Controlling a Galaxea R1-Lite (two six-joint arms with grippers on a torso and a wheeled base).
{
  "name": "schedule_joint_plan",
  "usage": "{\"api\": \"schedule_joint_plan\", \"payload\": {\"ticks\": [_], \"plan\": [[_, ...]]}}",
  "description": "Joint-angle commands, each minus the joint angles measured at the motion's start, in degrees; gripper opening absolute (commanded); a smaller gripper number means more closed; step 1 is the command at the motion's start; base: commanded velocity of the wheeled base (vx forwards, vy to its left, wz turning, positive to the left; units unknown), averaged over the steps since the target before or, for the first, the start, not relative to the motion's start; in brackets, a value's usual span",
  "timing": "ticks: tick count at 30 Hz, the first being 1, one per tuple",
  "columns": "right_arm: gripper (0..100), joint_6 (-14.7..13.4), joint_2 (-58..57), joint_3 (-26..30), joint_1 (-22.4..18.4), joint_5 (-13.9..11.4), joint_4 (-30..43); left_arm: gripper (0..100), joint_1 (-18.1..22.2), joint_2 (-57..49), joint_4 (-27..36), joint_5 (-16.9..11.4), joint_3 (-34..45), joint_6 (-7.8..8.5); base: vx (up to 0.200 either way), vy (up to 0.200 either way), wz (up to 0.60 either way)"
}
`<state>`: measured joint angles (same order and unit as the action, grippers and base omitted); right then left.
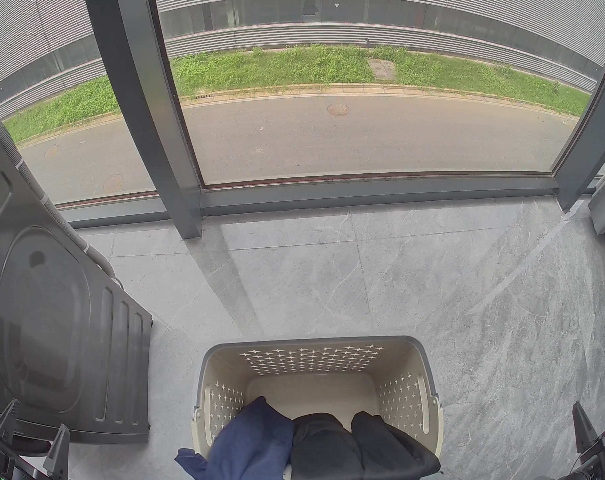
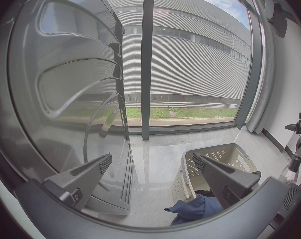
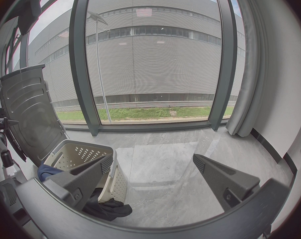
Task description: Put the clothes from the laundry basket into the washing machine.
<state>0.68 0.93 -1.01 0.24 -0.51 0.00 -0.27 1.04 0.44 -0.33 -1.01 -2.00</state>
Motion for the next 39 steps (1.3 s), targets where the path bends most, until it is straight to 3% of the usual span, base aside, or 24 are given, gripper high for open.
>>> {"api": "schedule_joint_plan", "payload": {"ticks": [1, 5, 14, 23, 39], "plan": [[100, 0.02, -0.93, 1.01, 0.02, -0.02, 0.00, 100, 0.00, -0.95, 0.00, -0.02, 0.92, -0.02, 0.200, 0.000, 0.00], [100, 0.02, -0.93, 1.01, 0.02, -0.02, 0.00, 100, 0.00, -0.86, 0.00, -0.02, 0.92, -0.02, 0.200, 0.000, 0.00], [100, 0.02, -0.93, 1.01, 0.02, -0.02, 0.00, 100, 0.00, -0.95, 0.00, -0.02, 0.92, -0.02, 0.000, 0.000, 0.00], [100, 0.02, -0.93, 1.01, 0.02, -0.10, 0.00, 100, 0.00, -0.95, 0.00, -0.02, 0.92, -0.02, 0.200, 0.000, 0.00], [100, 0.02, -0.93, 1.01, 0.02, -0.02, 0.00, 100, 0.00, -0.95, 0.00, -0.02, 0.92, -0.02, 0.000, 0.000, 0.00]]}}
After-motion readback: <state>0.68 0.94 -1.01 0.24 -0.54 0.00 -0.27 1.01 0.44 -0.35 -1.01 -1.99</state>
